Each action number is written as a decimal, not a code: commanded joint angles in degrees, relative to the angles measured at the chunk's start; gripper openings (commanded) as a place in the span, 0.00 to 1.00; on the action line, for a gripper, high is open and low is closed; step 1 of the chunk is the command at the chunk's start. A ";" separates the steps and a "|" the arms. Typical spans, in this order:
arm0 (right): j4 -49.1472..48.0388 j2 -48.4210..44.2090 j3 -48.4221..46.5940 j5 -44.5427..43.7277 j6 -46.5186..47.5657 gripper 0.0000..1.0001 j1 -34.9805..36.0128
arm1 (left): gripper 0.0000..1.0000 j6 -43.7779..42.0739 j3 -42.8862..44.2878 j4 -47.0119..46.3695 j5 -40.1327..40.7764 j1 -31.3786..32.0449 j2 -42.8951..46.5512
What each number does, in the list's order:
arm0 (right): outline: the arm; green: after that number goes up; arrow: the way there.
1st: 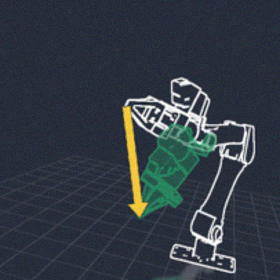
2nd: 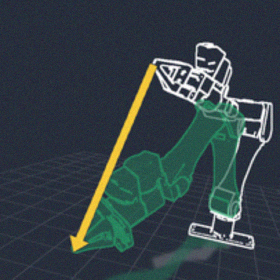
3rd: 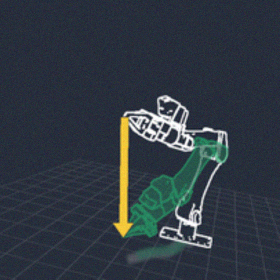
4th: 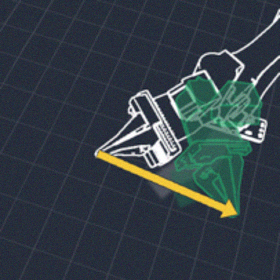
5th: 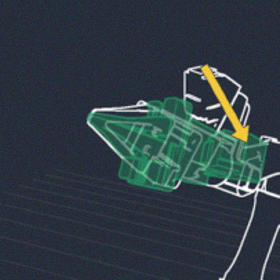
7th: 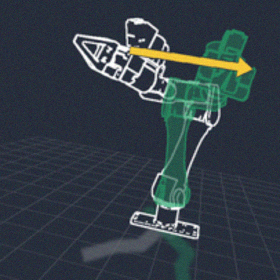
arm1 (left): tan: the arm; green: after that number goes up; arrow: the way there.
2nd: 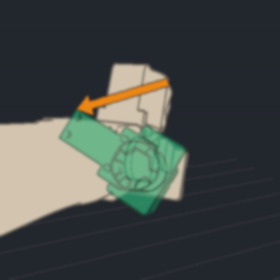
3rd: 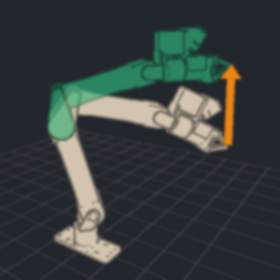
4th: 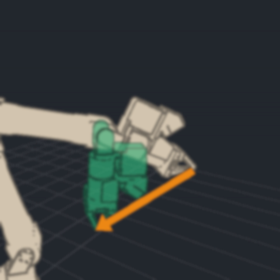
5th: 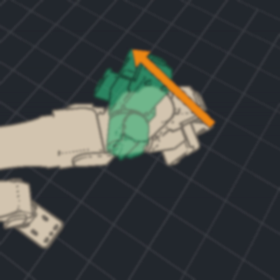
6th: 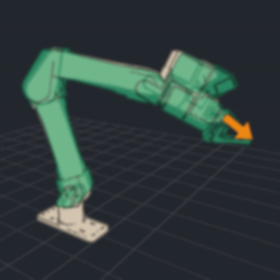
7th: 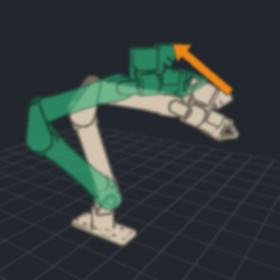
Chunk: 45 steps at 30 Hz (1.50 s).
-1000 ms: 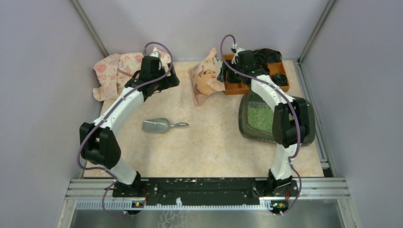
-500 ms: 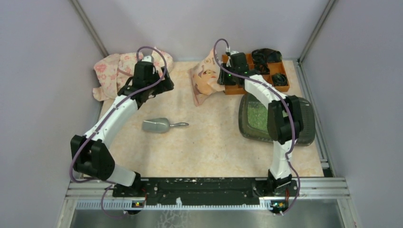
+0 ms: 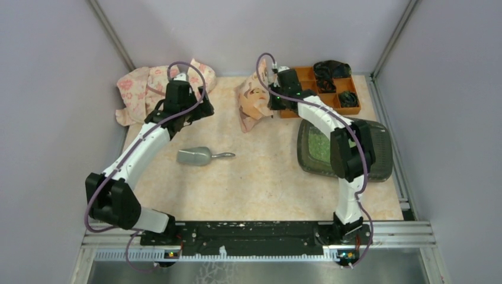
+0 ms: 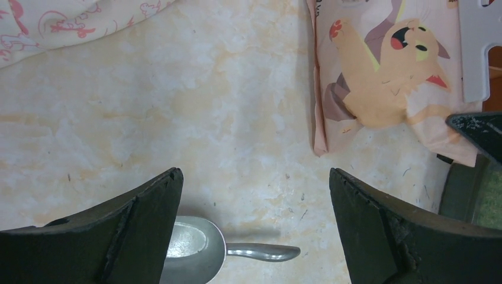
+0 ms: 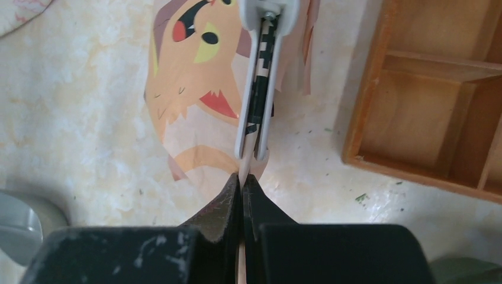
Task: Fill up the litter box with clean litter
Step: Move the cat litter bag to the center of the board.
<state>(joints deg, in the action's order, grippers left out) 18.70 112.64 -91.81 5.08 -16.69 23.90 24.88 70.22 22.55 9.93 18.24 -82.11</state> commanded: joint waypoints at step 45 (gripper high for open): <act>7.17 -29.61 19.44 -23.04 -3.90 0.00 34.20 | 0.99 11.11 -6.39 0.16 -25.60 0.02 5.96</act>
<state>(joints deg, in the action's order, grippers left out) 35.77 82.72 -76.20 -22.68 -15.31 56.23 36.38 64.40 22.96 -15.86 18.24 -76.12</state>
